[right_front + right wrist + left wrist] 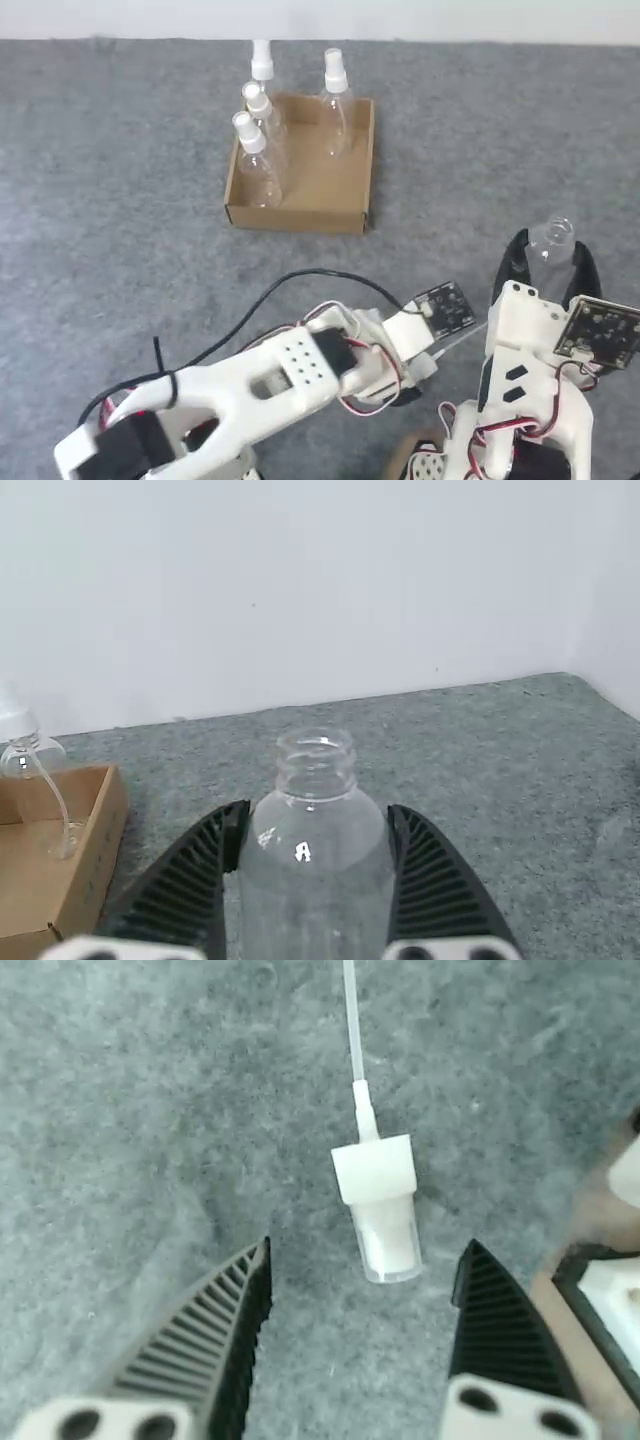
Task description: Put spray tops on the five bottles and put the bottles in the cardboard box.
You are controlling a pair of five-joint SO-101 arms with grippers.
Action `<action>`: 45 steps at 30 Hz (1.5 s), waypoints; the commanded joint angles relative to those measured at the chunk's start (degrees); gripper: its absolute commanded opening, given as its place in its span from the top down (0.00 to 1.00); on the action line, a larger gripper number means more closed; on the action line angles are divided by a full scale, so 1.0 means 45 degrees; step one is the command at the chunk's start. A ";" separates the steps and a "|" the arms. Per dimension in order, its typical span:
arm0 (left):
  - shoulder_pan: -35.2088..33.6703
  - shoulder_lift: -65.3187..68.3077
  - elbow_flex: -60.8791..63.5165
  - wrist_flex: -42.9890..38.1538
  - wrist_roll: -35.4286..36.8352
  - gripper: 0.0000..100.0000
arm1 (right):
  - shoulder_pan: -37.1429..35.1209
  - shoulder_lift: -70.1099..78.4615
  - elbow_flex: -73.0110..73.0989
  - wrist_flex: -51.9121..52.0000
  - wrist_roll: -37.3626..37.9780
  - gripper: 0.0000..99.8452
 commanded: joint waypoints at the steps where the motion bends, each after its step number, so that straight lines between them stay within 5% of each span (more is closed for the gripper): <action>1: 0.0059 0.0625 -0.1338 0.0449 -0.0117 0.76 | 0.0127 -0.0029 -0.0781 -0.0029 -0.0078 0.97; 23: 0.0039 0.4923 -0.5382 0.3282 -0.0137 0.99 | 0.0127 -0.0029 -0.0781 -0.0010 -0.0059 0.97; 45: -0.0840 0.4689 -0.5343 0.4396 -0.0606 0.99 | 0.0049 -0.0029 -0.0762 -0.0010 -0.0059 0.97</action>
